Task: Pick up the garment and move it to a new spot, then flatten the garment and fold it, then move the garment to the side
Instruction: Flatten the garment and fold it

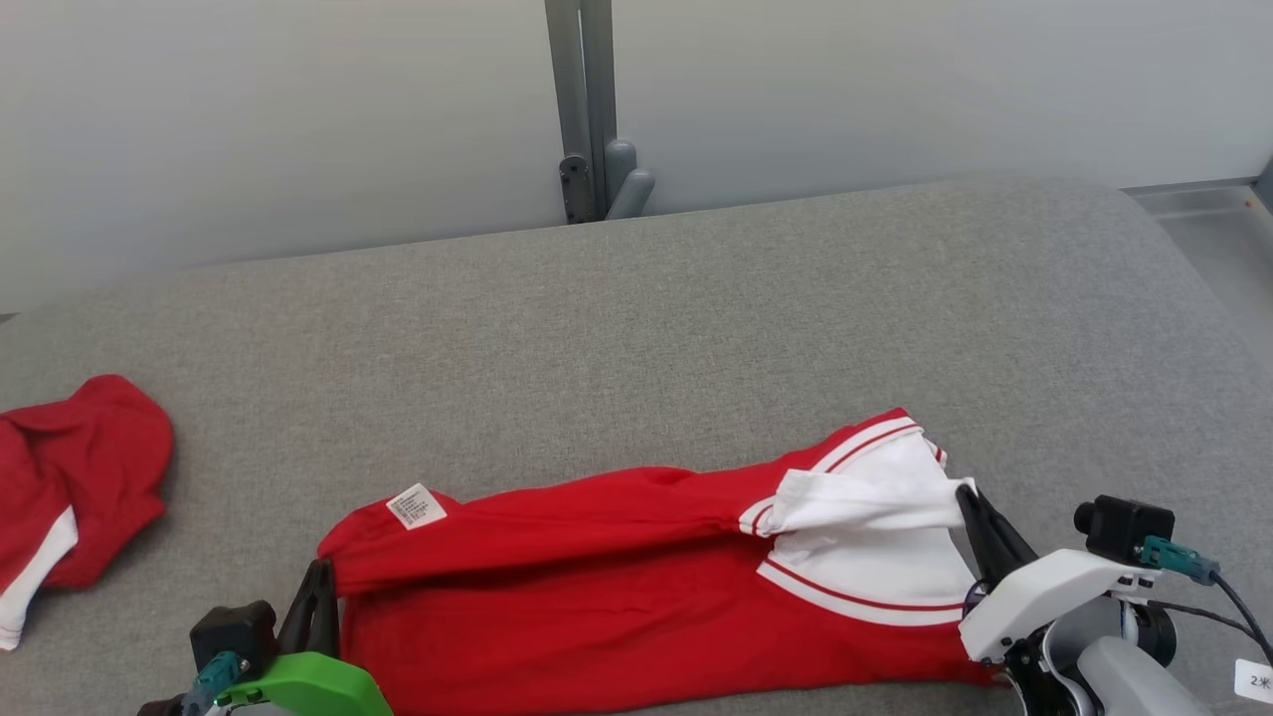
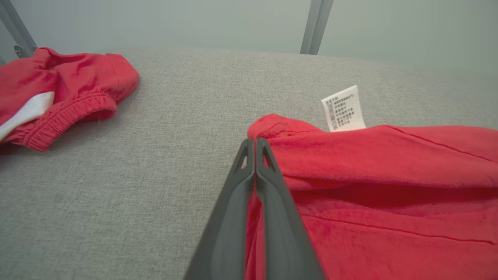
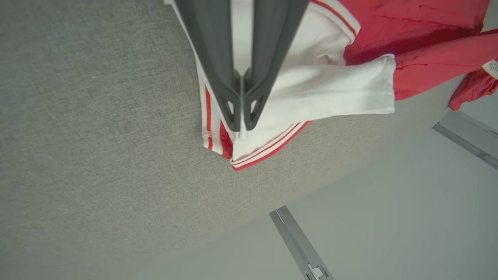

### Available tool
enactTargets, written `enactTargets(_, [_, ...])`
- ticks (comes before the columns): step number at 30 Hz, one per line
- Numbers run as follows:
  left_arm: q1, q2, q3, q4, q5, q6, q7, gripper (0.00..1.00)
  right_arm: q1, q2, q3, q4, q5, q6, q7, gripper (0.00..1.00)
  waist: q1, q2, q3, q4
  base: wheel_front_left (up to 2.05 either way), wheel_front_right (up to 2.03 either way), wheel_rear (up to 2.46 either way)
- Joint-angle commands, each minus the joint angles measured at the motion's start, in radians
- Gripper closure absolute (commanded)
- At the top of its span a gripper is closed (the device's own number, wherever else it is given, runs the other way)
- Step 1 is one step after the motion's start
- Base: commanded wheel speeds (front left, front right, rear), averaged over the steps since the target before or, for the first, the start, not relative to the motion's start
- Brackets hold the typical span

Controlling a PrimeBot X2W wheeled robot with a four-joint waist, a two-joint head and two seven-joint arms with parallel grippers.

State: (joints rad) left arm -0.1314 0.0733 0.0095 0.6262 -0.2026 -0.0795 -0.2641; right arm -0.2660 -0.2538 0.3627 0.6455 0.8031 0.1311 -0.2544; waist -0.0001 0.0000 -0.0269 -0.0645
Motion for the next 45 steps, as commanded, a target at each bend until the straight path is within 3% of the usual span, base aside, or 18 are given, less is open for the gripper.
enactTargets(1, [0.021,-0.002,0.011,-0.005,0.008,-0.006,0.0,1.0,0.027,0.0,-0.01,-0.01,-0.005,-0.001,-0.004,1.0,0.0001,0.0,-0.002,-0.003,0.0,0.0,0.0])
enactTargets(16, [0.085,-0.018,0.056,-0.027,0.009,-0.01,0.0,1.0,0.106,0.017,-0.063,-0.084,-0.04,-0.001,0.038,1.0,0.0001,0.0,-0.005,-0.008,0.0,0.0,0.0])
enactTargets(25, [0.092,-0.021,0.031,0.008,0.001,-0.006,0.0,1.0,0.12,0.032,-0.065,-0.064,-0.096,-0.001,0.062,1.0,0.0001,0.0,0.0,-0.005,0.0,0.0,0.0])
enactTargets(27, [0.103,-0.021,0.019,0.01,-0.01,-0.001,0.0,0.65,0.125,0.036,-0.069,-0.05,-0.106,-0.001,0.064,1.0,0.0001,0.0,0.001,-0.004,0.0,0.0,0.0])
enactTargets(28, [0.109,-0.02,0.014,0.009,-0.014,0.002,0.0,0.42,0.127,0.034,-0.074,-0.04,-0.112,-0.001,0.065,0.62,0.0001,0.0,0.001,-0.004,0.0,0.0,0.0])
enactTargets(29, [0.112,-0.021,0.012,0.005,-0.019,0.007,0.0,0.0,0.128,0.033,-0.078,-0.035,-0.118,-0.001,0.061,0.0,0.0001,0.0,0.001,-0.003,0.0,0.0,0.0])
enactTargets(40, [0.179,-0.021,-0.014,-0.092,0.001,0.057,0.0,0.0,0.134,0.048,-0.188,-0.038,-0.217,-0.001,-0.004,0.0,0.0001,0.0,-0.011,0.003,0.0,0.0,0.0])
enactTargets(45, [0.191,-0.021,-0.027,-0.116,0.006,0.064,0.0,0.0,0.123,0.074,-0.182,-0.069,-0.283,-0.001,-0.011,0.0,0.0001,0.0,-0.014,0.013,0.0,0.0,0.0])
